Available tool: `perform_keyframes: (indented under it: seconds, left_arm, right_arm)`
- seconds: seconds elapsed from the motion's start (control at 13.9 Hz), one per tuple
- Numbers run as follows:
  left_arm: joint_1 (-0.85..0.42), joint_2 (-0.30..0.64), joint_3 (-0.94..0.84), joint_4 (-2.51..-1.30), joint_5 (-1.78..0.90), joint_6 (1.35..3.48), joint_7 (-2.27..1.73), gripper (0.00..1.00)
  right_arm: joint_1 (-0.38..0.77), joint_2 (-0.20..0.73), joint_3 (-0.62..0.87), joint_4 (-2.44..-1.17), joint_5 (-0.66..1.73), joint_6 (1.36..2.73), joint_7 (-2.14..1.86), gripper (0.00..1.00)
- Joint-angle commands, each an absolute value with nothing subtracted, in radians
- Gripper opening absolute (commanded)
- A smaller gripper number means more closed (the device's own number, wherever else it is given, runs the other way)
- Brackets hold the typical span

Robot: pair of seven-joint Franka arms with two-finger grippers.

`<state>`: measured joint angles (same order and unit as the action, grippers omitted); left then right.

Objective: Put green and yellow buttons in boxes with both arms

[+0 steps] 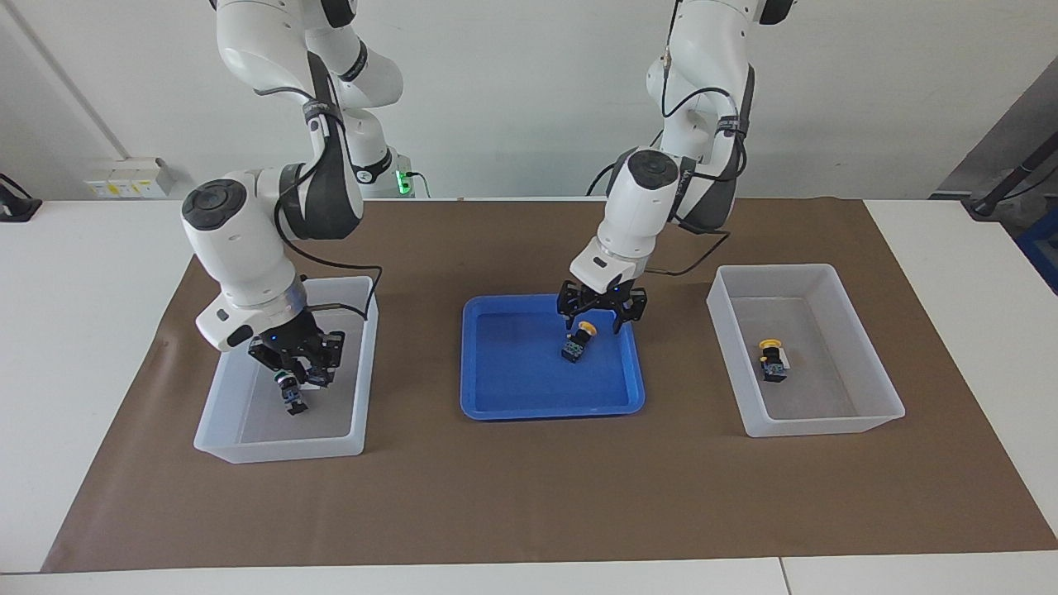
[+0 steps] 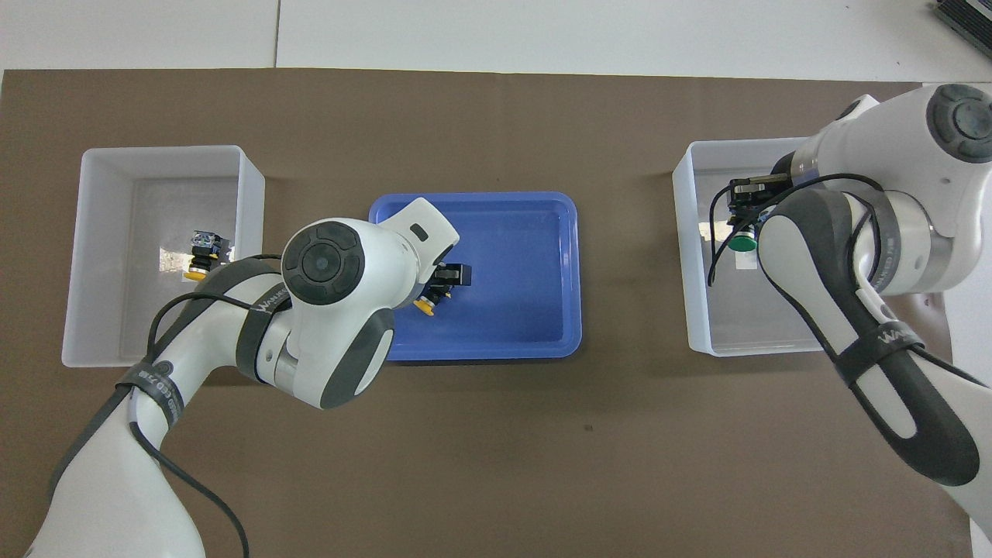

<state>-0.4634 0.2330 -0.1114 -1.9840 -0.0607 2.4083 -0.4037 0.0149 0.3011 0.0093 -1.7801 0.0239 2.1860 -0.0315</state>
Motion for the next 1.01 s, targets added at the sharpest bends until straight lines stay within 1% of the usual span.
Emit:
perform_keyframes:
  seconds: [0.0, 0.22, 0.29, 0.36, 0.43, 0.5, 0.58, 0.65, 0.79, 0.94]
  left_arm:
    - [-0.517, 0.279, -0.092, -2.034, -0.080, 2.512, -0.390, 0.93]
    - [-0.532, 0.302, -0.091, -2.036, -0.080, 2.549, -0.387, 0.93]
    - [-0.531, 0.302, -0.089, -2.036, -0.078, 2.551, -0.374, 0.93]
    - [-0.523, 0.304, -0.087, -2.030, -0.077, 2.553, -0.352, 0.93]
    - [-0.517, 0.310, -0.086, -2.026, -0.074, 2.553, -0.338, 0.93]
    - [-0.514, 0.311, -0.084, -2.026, -0.071, 2.554, -0.334, 0.93]
    - [-0.505, 0.311, -0.084, -2.025, -0.068, 2.556, -0.327, 0.93]
    - [-0.491, 0.311, -0.084, -2.023, -0.067, 2.556, -0.299, 0.93]
    - [-0.488, 0.314, -0.084, -2.034, -0.067, 2.562, -0.281, 0.91]
    - [-0.492, 0.340, -0.084, -2.036, -0.067, 2.588, -0.282, 0.87]
  right_arm:
    - [-0.011, 0.201, 0.026, -1.981, 0.043, 2.284, -0.106, 0.00]
    - [-0.038, 0.201, 0.026, -2.078, 0.043, 2.400, -0.164, 0.00]
    - [-0.038, 0.201, 0.026, -2.098, 0.043, 2.419, -0.170, 0.06]
    - [-0.040, 0.202, 0.026, -2.105, 0.043, 2.419, -0.170, 0.17]
    - [-0.040, 0.202, 0.026, -2.105, 0.043, 2.419, -0.170, 0.32]
    - [-0.040, 0.204, 0.026, -2.103, 0.043, 2.419, -0.169, 0.59]
    - [-0.040, 0.204, 0.026, -2.100, 0.043, 2.418, -0.163, 1.00]
    - [-0.038, 0.204, 0.025, -2.088, 0.043, 2.418, -0.157, 1.00]
    - [-0.026, 0.196, 0.021, -2.024, 0.041, 2.390, -0.065, 1.00]
    - [-0.020, 0.176, 0.021, -1.968, 0.022, 2.312, 0.036, 1.00]
